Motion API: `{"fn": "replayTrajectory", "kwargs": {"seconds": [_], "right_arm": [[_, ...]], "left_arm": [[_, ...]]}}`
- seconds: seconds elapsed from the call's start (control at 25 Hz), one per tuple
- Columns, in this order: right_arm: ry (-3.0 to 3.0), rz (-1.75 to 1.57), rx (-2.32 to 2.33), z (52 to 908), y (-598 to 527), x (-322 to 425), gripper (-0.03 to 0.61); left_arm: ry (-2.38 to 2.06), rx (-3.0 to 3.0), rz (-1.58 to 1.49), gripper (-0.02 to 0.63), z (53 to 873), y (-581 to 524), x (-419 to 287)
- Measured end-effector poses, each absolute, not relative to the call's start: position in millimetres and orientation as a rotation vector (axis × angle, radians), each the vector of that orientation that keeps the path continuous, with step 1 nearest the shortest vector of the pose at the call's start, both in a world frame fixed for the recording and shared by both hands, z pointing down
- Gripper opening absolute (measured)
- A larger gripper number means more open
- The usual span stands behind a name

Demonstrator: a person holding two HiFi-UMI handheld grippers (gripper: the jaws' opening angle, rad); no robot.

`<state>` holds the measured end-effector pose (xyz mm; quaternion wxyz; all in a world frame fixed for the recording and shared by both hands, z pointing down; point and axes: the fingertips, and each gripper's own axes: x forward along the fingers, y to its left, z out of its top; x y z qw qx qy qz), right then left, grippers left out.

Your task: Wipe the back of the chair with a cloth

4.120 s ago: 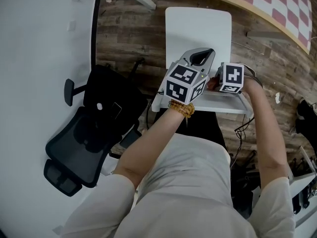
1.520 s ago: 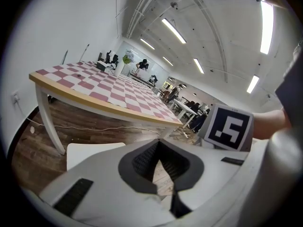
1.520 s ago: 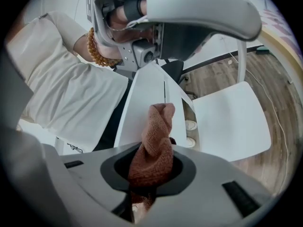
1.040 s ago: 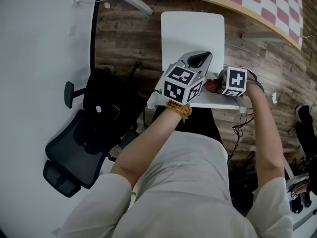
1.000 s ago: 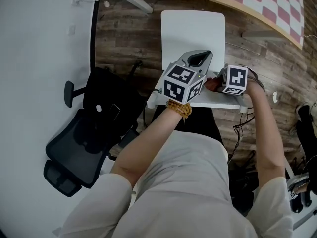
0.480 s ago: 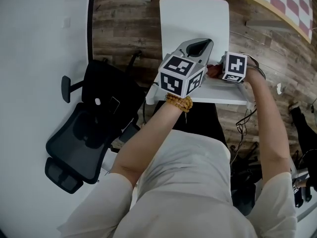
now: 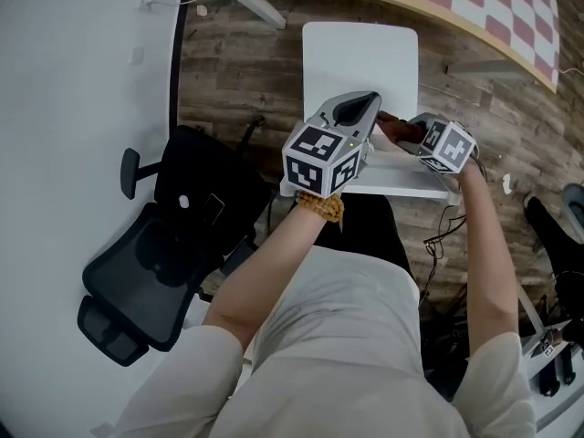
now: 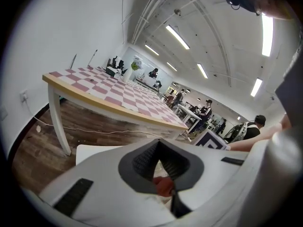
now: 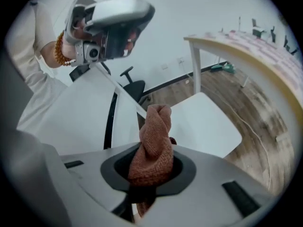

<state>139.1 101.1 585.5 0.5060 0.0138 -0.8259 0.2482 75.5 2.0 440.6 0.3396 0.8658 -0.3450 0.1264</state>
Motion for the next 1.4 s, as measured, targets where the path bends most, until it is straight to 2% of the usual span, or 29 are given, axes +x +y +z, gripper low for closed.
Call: {"fn": "replayTrajectory", "kwargs": {"seconds": [0.44,0.88,1.4], "right_arm": [[-2.277,0.393,0.630,409.0,43.2,120.3,0.083],[-2.602,0.358,1.014,247.6,57.1,96.7,0.083],[-2.688,0.142,1.178,145.3,95.2,91.6,0.081]], "left_arm": [[-0.921,2.470,0.222,0.011,342.9,10.5,58.0],[-0.953,2.645,0.140,0.011,231.5,44.1,42.7],[-0.927,2.781,0.066,0.011,146.9,79.1,36.5]]}}
